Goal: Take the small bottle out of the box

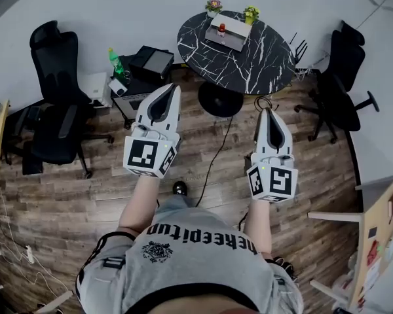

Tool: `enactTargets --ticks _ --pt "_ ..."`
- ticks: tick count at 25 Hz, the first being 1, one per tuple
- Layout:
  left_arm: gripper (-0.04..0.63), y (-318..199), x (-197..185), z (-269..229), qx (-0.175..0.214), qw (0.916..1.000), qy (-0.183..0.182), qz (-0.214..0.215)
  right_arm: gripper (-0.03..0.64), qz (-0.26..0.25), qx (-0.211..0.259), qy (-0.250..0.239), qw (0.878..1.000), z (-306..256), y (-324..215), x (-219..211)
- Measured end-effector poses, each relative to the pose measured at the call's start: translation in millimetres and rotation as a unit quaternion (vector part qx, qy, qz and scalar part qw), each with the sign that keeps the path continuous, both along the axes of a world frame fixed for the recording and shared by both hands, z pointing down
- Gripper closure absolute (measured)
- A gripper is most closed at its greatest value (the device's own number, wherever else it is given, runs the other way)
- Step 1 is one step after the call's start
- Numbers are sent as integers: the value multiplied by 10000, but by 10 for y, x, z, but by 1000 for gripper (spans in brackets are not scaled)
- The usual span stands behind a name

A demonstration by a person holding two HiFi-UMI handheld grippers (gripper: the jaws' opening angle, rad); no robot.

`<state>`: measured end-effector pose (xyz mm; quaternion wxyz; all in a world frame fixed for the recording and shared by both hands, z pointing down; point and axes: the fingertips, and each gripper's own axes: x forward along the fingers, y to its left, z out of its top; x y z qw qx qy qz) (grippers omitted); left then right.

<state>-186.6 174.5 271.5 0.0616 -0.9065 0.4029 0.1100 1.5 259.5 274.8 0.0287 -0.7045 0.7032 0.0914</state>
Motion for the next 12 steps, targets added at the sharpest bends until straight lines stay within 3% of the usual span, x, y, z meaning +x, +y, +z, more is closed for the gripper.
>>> enactTargets --ticks 12 --pt "592 -1060 -113 62 21 9998 -72 176 618 200 -1 -9 9998 67 -988 -166"
